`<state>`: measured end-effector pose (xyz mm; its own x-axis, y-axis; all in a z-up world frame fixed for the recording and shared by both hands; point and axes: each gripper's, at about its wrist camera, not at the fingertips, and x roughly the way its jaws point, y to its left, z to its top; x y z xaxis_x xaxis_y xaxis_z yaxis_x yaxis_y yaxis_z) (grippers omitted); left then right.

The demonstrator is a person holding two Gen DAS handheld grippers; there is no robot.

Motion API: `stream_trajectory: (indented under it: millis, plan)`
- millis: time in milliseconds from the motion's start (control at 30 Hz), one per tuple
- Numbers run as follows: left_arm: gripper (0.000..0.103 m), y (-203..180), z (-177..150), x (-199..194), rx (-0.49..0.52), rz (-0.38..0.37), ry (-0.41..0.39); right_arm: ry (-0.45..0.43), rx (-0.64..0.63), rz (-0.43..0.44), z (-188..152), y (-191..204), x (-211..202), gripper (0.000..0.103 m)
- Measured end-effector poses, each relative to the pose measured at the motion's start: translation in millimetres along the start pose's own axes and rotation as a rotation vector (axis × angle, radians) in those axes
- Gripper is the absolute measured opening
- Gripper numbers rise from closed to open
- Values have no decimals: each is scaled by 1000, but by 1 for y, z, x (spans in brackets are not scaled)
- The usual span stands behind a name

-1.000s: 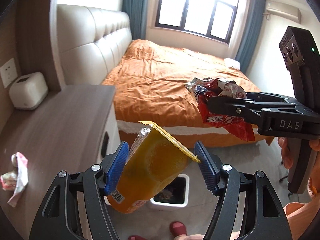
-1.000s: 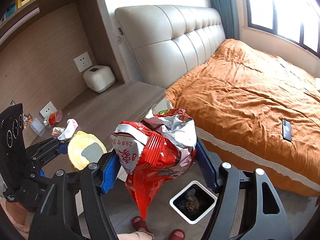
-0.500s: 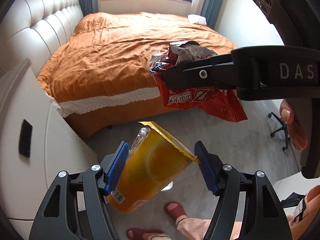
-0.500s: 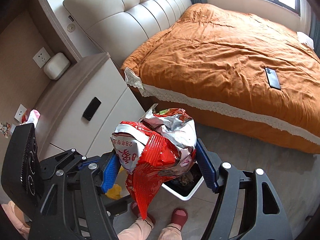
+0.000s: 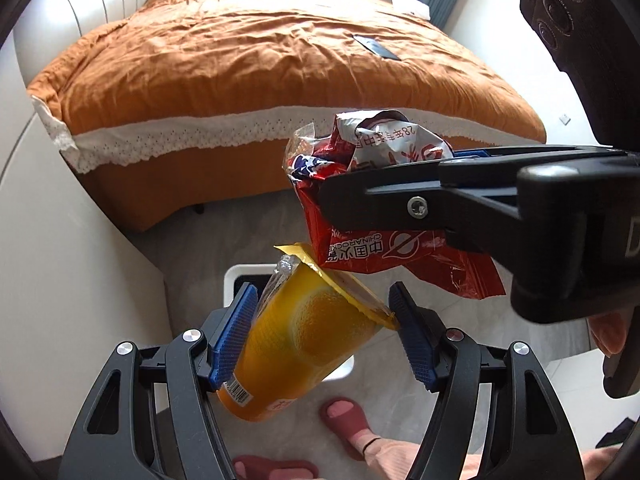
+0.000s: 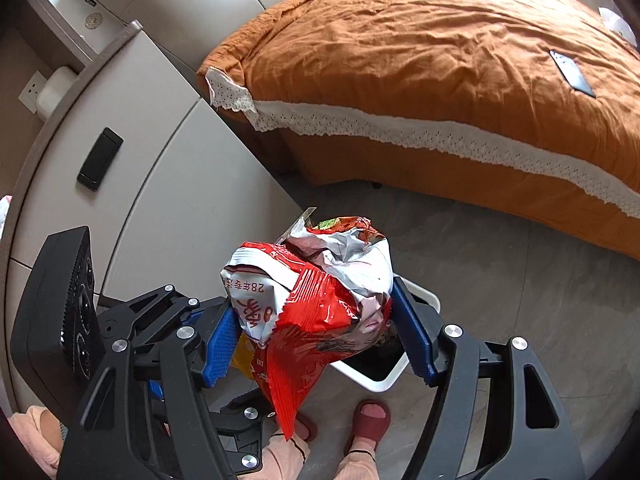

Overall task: Collect trash
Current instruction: 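Carry the orange cup and red wrapper over the white bin and open both tools, then move both tools back from the bin to the desk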

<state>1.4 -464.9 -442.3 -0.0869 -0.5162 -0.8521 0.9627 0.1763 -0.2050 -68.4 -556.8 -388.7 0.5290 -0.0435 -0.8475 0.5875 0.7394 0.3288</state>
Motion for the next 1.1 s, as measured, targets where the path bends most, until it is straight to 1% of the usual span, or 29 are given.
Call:
stream_trajectory:
  millis: [100, 200, 367, 467, 500, 567, 600, 633, 700, 767, 900, 1000, 1100]
  plan:
    - [67, 7, -12, 22, -13, -4, 14, 27, 37, 20, -4, -16, 27, 70]
    - [67, 14, -20, 43, -26, -4, 26, 52, 46, 16, -5, -25, 50, 70]
    - [67, 28, -32, 75, -45, -4, 54, 101, 29, -1, -10, -31, 85, 70]
    - [69, 38, -43, 95, -84, 4, 61, 129, 14, -24, -18, -30, 103, 70]
    - [71, 40, -47, 101, -94, 11, 65, 141, 4, -36, -21, -29, 109, 70]
    - [91, 42, -54, 109, -108, 24, 67, 160, -6, -50, -25, -30, 122, 70]
    - [98, 43, -56, 113, -109, 41, 69, 175, -17, -68, -28, -30, 128, 74]
    - [98, 43, -57, 116, -105, 52, 69, 190, -24, -84, -31, -31, 133, 84]
    - [98, 47, -59, 120, -120, 43, 83, 216, -19, -122, -36, -36, 141, 99]
    - [98, 49, -61, 121, -123, 60, 100, 240, -2, -109, -39, -41, 144, 99]
    - [98, 53, -59, 116, -119, 73, 107, 236, -7, -134, -36, -40, 132, 99]
    - [98, 52, -55, 102, -119, 89, 96, 216, -13, -134, -33, -31, 115, 99]
    - [98, 48, -48, 77, -132, 102, 74, 195, -17, -129, -28, -20, 94, 99]
